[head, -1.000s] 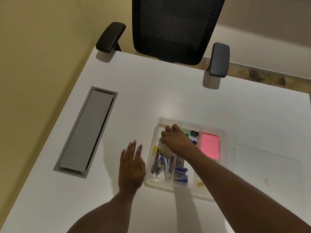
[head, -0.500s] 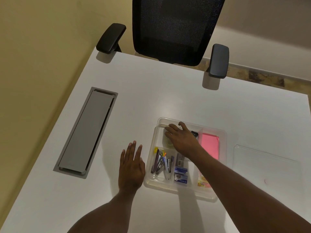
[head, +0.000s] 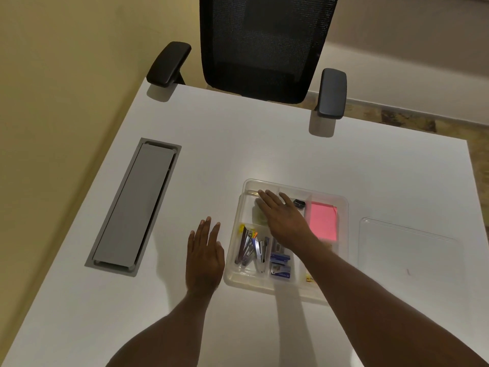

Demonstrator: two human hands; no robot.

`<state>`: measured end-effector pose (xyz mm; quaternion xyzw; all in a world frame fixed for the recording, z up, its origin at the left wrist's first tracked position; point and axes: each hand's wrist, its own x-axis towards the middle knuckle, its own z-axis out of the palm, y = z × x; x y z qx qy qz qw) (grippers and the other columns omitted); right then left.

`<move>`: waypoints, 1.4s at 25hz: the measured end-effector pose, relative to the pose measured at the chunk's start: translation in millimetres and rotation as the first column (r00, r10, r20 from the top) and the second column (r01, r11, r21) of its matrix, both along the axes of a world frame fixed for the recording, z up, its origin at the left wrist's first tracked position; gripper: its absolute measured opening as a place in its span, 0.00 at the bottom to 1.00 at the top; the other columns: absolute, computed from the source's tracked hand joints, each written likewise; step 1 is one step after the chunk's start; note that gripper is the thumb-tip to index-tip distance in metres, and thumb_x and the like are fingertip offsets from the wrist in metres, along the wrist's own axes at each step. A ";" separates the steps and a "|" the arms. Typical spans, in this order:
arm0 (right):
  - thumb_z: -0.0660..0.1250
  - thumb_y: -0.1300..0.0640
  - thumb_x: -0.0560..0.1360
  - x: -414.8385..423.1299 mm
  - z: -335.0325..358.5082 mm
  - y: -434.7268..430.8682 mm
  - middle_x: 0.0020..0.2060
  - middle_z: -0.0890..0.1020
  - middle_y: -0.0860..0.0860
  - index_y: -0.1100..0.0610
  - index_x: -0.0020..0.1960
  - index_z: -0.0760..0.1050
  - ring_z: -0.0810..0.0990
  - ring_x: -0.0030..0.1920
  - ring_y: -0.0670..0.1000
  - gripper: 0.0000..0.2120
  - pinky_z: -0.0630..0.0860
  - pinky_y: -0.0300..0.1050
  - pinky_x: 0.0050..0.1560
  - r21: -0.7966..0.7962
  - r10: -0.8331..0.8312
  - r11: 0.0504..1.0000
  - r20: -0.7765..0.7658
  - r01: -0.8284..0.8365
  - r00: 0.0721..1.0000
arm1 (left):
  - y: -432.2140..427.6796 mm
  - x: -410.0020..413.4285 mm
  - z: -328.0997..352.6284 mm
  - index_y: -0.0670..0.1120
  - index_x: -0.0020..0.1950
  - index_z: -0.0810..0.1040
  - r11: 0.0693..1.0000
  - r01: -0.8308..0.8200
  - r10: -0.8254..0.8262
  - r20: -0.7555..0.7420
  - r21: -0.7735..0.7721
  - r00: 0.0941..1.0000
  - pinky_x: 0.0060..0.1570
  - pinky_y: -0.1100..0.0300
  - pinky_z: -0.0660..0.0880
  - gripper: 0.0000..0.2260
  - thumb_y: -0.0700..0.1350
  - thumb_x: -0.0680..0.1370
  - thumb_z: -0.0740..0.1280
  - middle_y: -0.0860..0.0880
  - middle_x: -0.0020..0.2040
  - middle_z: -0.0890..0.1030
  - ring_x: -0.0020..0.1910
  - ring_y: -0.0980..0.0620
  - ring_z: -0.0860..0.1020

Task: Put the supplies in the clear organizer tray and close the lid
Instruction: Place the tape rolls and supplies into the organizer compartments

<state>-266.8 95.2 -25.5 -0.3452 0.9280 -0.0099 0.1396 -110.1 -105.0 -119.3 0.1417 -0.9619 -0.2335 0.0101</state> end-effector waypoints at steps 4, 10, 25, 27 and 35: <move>0.54 0.60 0.82 19.9 -0.5 10.7 0.82 0.56 0.55 0.58 0.80 0.55 0.52 0.82 0.54 0.27 0.50 0.56 0.81 -0.029 -0.095 0.995 0.000 0.095 0.996 | 3.7 -4.3 16.6 0.49 0.79 0.70 1.000 -0.027 0.027 -0.011 0.011 1.000 0.82 0.40 0.58 0.21 0.43 0.85 0.59 0.49 0.82 0.66 0.83 0.49 0.61; 0.55 0.54 0.84 45.8 -2.3 23.6 0.82 0.53 0.56 0.59 0.81 0.51 0.50 0.82 0.55 0.29 0.50 0.56 0.82 -0.045 -0.180 0.982 0.044 0.182 0.983 | 23.2 -48.1 59.3 0.43 0.71 0.77 0.985 -0.168 0.170 -0.080 0.023 0.982 0.78 0.36 0.63 0.17 0.44 0.84 0.60 0.44 0.70 0.79 0.74 0.44 0.75; 0.53 0.53 0.84 73.1 -13.6 18.4 0.82 0.51 0.52 0.55 0.82 0.50 0.47 0.82 0.51 0.28 0.45 0.58 0.82 -0.124 -0.374 0.912 0.141 0.391 0.917 | 91.5 -127.7 76.8 0.41 0.81 0.62 0.974 0.002 -0.074 0.306 0.228 0.949 0.75 0.46 0.69 0.22 0.43 0.87 0.53 0.37 0.78 0.67 0.75 0.38 0.71; 0.53 0.53 0.85 74.5 -15.4 18.9 0.82 0.51 0.51 0.54 0.82 0.50 0.47 0.82 0.51 0.28 0.44 0.59 0.82 -0.132 -0.383 0.906 0.151 0.402 0.911 | 90.8 -136.1 73.3 0.41 0.83 0.58 0.980 0.005 -0.077 0.354 0.201 0.932 0.76 0.50 0.67 0.24 0.39 0.86 0.56 0.37 0.80 0.65 0.78 0.39 0.68; 0.52 0.51 0.85 76.4 -22.2 18.4 0.82 0.50 0.51 0.52 0.82 0.49 0.47 0.82 0.52 0.28 0.41 0.58 0.81 -0.134 -0.402 0.897 0.146 0.421 0.904 | 85.9 -147.1 83.1 0.36 0.75 0.68 0.971 0.047 -0.144 0.414 0.236 0.899 0.70 0.51 0.74 0.22 0.32 0.81 0.64 0.36 0.71 0.75 0.71 0.39 0.75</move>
